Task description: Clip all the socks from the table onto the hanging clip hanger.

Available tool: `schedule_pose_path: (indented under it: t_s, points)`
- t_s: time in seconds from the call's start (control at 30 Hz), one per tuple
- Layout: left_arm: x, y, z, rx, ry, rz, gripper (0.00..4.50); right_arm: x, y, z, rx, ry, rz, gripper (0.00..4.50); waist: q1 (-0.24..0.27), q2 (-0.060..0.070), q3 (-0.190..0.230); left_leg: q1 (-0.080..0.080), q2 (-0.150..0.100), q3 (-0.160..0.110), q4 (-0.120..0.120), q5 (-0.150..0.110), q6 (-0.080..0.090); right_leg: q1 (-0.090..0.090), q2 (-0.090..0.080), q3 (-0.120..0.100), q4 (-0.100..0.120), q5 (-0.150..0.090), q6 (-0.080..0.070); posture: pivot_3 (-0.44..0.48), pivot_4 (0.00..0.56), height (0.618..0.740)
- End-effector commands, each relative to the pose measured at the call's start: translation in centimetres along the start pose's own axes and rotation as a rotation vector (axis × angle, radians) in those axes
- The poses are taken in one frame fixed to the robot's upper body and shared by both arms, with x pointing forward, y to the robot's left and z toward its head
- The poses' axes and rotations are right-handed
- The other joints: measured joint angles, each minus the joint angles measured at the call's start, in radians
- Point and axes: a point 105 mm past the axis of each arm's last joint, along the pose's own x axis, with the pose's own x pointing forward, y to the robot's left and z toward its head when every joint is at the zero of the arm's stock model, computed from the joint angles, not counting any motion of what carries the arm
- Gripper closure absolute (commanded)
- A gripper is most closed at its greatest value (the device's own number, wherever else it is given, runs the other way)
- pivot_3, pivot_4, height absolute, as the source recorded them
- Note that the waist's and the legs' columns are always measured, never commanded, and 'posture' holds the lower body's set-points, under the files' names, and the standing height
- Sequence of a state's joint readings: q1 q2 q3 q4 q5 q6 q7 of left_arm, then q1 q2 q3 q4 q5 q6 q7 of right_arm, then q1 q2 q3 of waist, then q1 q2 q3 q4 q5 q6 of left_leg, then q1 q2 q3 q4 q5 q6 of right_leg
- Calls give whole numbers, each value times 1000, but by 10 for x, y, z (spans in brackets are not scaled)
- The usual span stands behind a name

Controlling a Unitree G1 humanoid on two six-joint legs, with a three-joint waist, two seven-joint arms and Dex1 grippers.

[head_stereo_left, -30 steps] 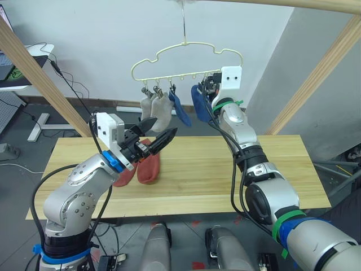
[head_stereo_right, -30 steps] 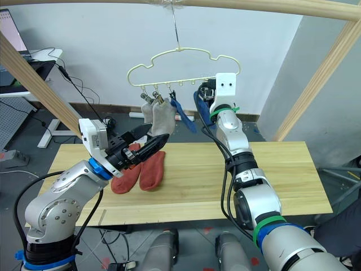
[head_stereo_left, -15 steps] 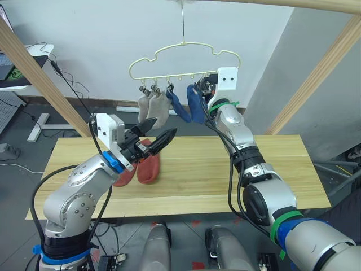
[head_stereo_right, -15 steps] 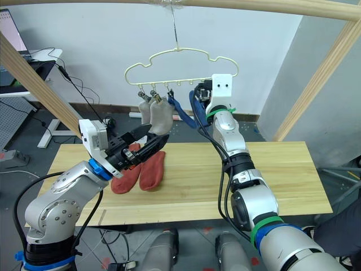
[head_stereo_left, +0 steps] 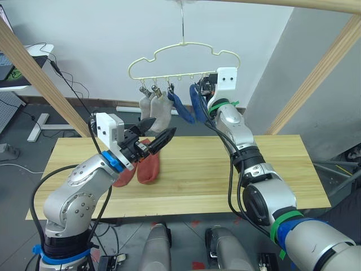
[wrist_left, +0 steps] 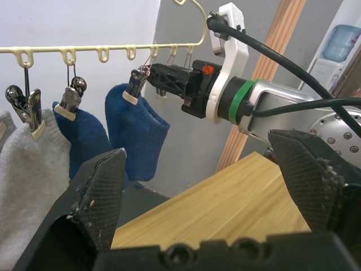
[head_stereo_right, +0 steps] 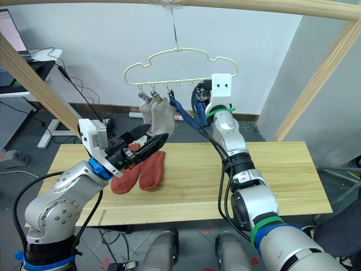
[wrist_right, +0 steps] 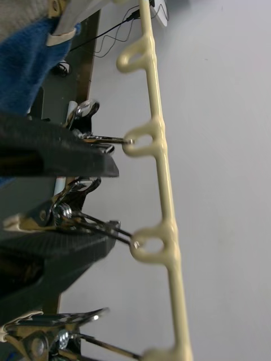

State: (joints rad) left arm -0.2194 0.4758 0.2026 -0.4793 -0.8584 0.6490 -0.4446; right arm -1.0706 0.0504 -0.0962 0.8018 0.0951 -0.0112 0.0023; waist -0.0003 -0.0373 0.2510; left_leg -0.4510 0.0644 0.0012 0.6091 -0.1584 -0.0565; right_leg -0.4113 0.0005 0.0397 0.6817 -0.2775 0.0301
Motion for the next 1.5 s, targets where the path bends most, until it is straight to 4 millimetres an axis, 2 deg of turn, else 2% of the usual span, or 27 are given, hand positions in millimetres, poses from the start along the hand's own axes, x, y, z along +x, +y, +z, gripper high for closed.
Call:
schedule_pose_path:
  t_s: [0.03, 0.1, 0.17, 0.4, 0.47, 0.57, 0.67, 0.77, 0.97, 1.0, 1.13, 1.23, 1.4, 1.5]
  points:
    - [2, -11, 10, 26, -34, -36, 0, 2, 4, 19, 6, -64, 22, 4206, 0, 0, 0, 0, 0, 0, 0, 0, 0, 0, 0, 0, 0, 0, 0, 98, 227, 740]
    - [2, -10, 8, 29, -25, -29, 0, 2, 2, 18, 8, -63, 19, 4483, 0, 0, 0, 0, 0, 0, 0, 0, 0, 0, 0, 0, 0, 0, 0, 97, 228, 740]
    - [2, -4, 3, 43, 0, 2, 0, 0, -3, 18, 13, -57, 22, 4483, 0, 0, 0, 0, 0, 0, 0, 0, 0, 0, 0, 0, 0, 0, 0, 95, 229, 740]
    - [-8, 49, -36, 129, 135, 208, 0, -12, -26, 6, 62, 8, 68, 4483, -1, 1, 1, 0, 0, 0, 0, 0, 0, 0, 0, 0, 0, 0, 0, 70, 248, 740]
    - [-9, 59, -39, 142, 141, 233, 0, -14, -31, 4, 54, 22, 70, 4483, 0, 1, 1, 0, 0, 0, 0, 0, 0, 0, 0, 0, 0, 0, 0, 70, 248, 740]
    - [-7, 61, -37, 147, 128, 222, 0, -16, -34, 6, 40, 26, 78, 4483, 0, 1, 1, 0, 0, 0, 0, 0, 0, 0, 0, 0, 0, 0, 0, 52, 251, 740]
    - [-5, 55, -38, 132, 114, 199, 0, -18, -33, 5, 27, 29, 98, 3509, 1, 1, 1, 0, 0, 1, 0, 0, 0, 0, -1, 0, -1, 0, 0, 52, 253, 740]
    - [-4, 50, -37, 125, 99, 193, 0, -22, -36, 5, 9, 30, 101, 2300, 0, 1, 1, 0, 0, 1, -1, 0, 0, 0, -1, 1, -1, 0, 0, 60, 255, 740]
    - [-13, 47, -41, 117, 103, 203, 0, -46, -38, -5, -1, 70, 153, 198, -1, 2, 1, 0, 0, 1, -2, 0, 0, -1, -1, 1, -1, 0, 0, 73, 244, 740]
    - [-15, 47, -41, 116, 106, 206, 0, -51, -38, -6, 0, 76, 161, 21, -1, 2, 1, 0, 0, 1, -2, 0, 0, -1, -1, 0, -1, 0, 0, 73, 244, 740]
    - [-27, 48, -46, 112, 133, 214, 0, -76, -37, -10, -11, 116, 198, 21, -1, 2, 1, 0, 0, 1, -2, 0, 0, -1, -1, 0, -1, 0, 0, 76, 241, 740]
    - [-38, 49, -54, 105, 175, 213, 0, -108, -39, -23, -52, 185, 260, 21, -1, 2, 1, 0, 0, 1, -2, 0, 0, -1, -1, 0, -1, -1, 0, 75, 235, 740]
    - [-51, 60, -70, 103, 234, 273, 0, -147, -58, -47, -92, 288, 227, 21, 1, 2, 1, 0, 0, 1, -1, 0, 0, 0, -1, 1, -1, -3, 4, 70, 225, 740]
    - [-55, 63, -80, 131, 274, 295, 0, -161, -67, -54, -102, 316, 192, 21, 0, 2, 1, 1, 0, 1, -1, 0, 0, 0, -1, 1, -1, -3, 4, 65, 219, 740]
